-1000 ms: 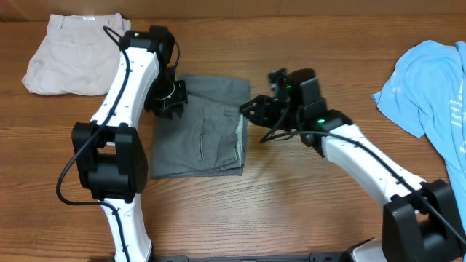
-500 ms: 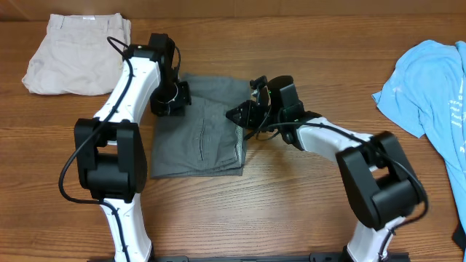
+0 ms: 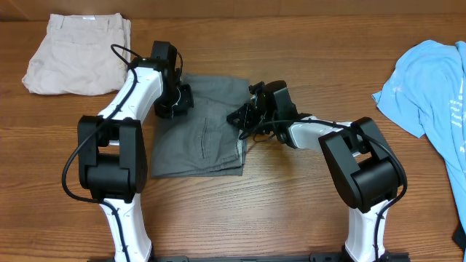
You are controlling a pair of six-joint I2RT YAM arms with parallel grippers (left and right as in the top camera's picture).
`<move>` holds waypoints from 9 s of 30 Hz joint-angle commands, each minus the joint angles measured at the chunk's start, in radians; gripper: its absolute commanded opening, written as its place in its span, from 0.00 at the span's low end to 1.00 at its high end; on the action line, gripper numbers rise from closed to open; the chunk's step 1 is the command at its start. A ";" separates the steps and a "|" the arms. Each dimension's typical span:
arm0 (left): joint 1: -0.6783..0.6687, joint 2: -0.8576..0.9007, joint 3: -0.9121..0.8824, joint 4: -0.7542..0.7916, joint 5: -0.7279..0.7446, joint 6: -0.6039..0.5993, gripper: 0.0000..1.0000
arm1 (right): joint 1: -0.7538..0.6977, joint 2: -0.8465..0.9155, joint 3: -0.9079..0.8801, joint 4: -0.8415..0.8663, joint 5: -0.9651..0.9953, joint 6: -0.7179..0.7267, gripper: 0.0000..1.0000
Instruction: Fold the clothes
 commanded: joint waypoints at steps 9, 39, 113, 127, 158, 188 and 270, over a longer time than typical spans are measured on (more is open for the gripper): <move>0.021 -0.051 0.161 -0.178 -0.074 0.033 0.04 | -0.050 -0.142 0.103 -0.250 0.108 -0.070 0.04; 0.029 -0.215 -0.154 -0.410 -0.064 0.002 0.08 | 0.158 -0.227 0.112 -0.679 -0.094 -0.038 0.08; 0.238 0.008 -0.447 0.182 0.411 0.193 0.80 | 0.065 -0.429 0.102 -0.911 0.423 -0.082 1.00; 0.172 0.039 -0.424 0.288 0.381 0.158 0.04 | 0.065 -0.429 0.102 -0.908 0.441 -0.082 1.00; 0.204 0.039 0.306 0.228 -0.242 0.306 0.04 | 0.065 -0.429 0.101 -0.888 0.456 -0.074 1.00; 0.426 0.039 0.442 0.367 -0.287 0.398 0.04 | 0.066 -0.426 0.102 -0.879 0.456 -0.033 1.00; 0.518 0.188 0.449 0.253 -0.410 0.248 0.61 | 0.075 -0.425 0.101 -0.904 0.449 -0.034 1.00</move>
